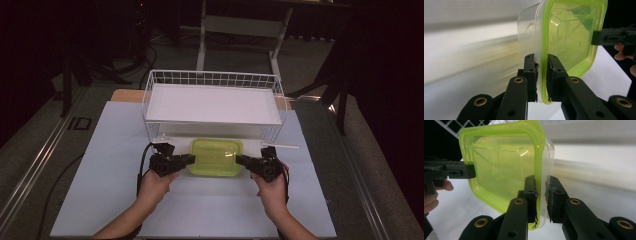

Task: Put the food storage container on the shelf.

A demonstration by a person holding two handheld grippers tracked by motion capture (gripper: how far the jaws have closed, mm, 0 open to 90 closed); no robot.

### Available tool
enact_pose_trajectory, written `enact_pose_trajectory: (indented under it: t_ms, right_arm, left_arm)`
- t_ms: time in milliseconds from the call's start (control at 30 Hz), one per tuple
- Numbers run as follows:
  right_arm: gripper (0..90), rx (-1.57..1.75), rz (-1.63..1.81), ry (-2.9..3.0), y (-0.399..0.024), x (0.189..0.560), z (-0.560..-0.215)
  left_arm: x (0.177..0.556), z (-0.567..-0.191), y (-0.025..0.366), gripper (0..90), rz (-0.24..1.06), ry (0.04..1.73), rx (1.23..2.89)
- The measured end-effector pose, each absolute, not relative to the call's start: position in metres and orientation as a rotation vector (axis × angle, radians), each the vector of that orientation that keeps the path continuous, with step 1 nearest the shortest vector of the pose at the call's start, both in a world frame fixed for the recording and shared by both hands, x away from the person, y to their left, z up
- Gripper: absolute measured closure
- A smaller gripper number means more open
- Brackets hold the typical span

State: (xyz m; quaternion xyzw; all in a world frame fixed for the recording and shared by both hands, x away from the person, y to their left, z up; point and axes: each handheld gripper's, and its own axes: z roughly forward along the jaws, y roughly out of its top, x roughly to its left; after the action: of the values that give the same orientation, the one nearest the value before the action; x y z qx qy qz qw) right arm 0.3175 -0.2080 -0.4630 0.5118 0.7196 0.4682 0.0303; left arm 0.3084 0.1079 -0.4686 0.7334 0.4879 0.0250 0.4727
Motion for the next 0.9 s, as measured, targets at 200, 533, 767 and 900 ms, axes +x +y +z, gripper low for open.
enact_pose_trajectory:
  t_ms: [200,533,767,900]
  right_arm:
    - [79.4,1.588,1.409,2.196,-0.204,0.332,-0.466]
    - [79.3,1.590,1.351,2.170,-0.195,0.352,-0.481]
    - [79.3,1.649,1.348,2.163,-0.193,0.366,-0.496]
    - [79.2,1.657,1.350,2.148,-0.192,0.369,-0.497]
  left_arm:
    - [0.324,-0.478,0.108,80.9,0.075,1.209,1.772]
    - [0.344,-0.499,0.109,80.7,0.086,1.250,1.743]
    - [0.356,-0.507,0.110,80.7,0.076,1.268,1.758]
    - [0.360,-0.511,0.111,80.4,0.056,1.281,1.740]
